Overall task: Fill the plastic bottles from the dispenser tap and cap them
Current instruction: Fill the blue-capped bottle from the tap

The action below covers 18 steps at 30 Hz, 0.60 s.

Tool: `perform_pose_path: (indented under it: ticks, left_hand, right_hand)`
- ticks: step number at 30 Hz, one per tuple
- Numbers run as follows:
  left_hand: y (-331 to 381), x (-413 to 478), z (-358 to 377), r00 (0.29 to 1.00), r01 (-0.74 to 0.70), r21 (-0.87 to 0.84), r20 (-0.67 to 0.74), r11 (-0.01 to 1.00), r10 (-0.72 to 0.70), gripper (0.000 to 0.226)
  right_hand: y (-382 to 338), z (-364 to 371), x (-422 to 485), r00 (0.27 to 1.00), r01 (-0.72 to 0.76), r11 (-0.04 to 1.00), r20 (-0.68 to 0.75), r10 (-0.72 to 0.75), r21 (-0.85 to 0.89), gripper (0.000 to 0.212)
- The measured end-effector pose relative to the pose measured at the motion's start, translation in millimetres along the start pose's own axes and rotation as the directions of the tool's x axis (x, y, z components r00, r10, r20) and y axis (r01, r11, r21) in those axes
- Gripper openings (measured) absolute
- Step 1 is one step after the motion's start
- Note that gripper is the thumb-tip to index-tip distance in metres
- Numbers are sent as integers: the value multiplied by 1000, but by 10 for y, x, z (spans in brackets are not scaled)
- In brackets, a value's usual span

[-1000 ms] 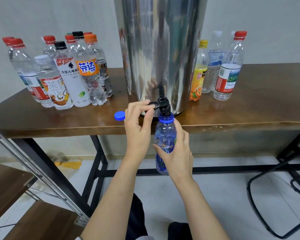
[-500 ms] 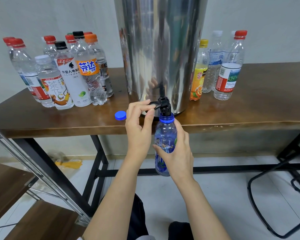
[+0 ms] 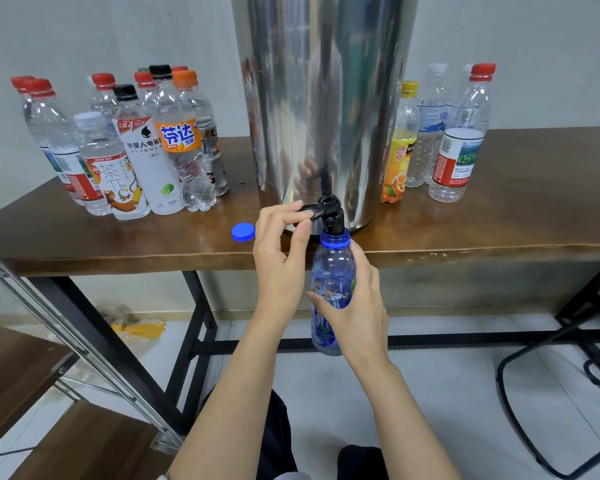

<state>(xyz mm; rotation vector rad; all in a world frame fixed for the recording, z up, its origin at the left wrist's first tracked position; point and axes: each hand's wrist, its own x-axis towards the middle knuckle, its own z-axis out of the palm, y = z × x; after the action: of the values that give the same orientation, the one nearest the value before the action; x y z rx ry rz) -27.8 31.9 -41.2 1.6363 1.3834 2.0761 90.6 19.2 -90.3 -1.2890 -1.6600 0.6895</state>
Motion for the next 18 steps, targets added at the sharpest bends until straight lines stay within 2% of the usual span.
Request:
perform_pose_path:
  ticks: [18]
  left_hand:
    - [4, -5, -3, 1000, 13, -24, 4, 1000, -13, 14]
  right_hand:
    - [-11, -3, 14, 1000, -13, 1000, 11, 13, 14, 98]
